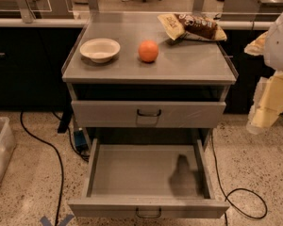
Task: Close middle drawer
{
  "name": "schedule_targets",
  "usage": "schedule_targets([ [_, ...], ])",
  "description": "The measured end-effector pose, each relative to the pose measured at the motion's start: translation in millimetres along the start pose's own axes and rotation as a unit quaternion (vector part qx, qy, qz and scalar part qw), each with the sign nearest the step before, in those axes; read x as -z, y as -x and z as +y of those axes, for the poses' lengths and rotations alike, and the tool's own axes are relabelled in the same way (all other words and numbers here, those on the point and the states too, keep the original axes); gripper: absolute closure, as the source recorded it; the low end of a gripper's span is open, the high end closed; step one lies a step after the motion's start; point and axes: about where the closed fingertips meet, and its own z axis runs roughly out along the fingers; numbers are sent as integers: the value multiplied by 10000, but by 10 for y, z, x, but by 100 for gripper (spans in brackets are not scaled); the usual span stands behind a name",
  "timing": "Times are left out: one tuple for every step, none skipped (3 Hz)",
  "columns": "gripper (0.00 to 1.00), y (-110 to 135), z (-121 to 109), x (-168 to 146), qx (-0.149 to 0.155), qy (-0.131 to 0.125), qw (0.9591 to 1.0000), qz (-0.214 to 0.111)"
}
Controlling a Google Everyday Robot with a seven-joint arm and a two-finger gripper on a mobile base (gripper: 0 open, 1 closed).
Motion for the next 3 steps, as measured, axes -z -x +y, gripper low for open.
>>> schedule_targets([
  [0,0,0,-1,2,-1,10000,0],
  [0,51,37,-74,218,-160,9996,-36],
  [0,-6,185,-481,270,-145,9995,-68],
])
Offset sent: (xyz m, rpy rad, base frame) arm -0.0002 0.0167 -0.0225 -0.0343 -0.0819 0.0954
